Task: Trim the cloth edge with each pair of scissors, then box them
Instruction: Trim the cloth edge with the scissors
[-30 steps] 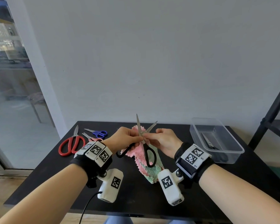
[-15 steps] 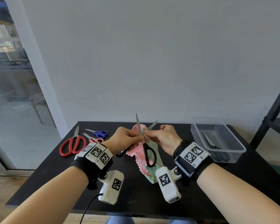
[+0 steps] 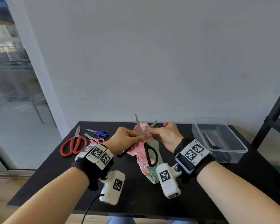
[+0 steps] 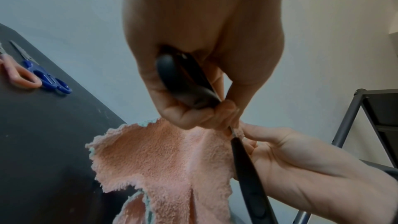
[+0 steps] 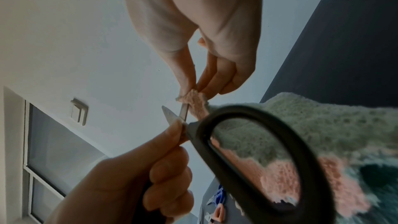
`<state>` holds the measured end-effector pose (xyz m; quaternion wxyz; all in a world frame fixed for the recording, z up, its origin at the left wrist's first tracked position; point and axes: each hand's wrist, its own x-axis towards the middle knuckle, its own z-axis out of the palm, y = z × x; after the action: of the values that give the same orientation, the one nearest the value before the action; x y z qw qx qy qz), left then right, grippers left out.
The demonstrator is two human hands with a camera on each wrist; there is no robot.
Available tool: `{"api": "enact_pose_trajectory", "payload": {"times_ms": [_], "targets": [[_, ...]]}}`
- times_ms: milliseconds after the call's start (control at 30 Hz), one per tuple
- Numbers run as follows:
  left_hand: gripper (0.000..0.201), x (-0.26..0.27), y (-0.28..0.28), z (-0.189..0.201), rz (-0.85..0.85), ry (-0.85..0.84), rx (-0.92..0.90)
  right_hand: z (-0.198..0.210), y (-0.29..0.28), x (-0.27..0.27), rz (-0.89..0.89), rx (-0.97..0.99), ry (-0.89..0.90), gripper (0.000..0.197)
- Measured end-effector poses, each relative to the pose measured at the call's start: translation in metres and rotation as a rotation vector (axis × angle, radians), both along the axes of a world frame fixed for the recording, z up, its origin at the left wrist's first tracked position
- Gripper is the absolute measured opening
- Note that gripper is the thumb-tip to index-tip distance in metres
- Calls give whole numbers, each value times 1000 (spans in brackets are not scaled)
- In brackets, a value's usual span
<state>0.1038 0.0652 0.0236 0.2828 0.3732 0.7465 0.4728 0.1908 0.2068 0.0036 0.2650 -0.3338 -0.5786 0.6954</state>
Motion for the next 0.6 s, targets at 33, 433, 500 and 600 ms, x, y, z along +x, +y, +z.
{"api": "enact_pose_trajectory", "payload": {"times_ms": [33,433,500,600], "targets": [[16,-1,0,0,1,0,1,-1,0,0,-6,-11,9,133],[14,-2,1,0,-15,4,18,3,-13,15,161,-209,30,58],[11,-2,1,1,-15,-17,36,7,-12,14,137,-207,39,62],[15,-2,-1,3,-6,-22,37,10,-10,10,107,-184,47,76]]}}
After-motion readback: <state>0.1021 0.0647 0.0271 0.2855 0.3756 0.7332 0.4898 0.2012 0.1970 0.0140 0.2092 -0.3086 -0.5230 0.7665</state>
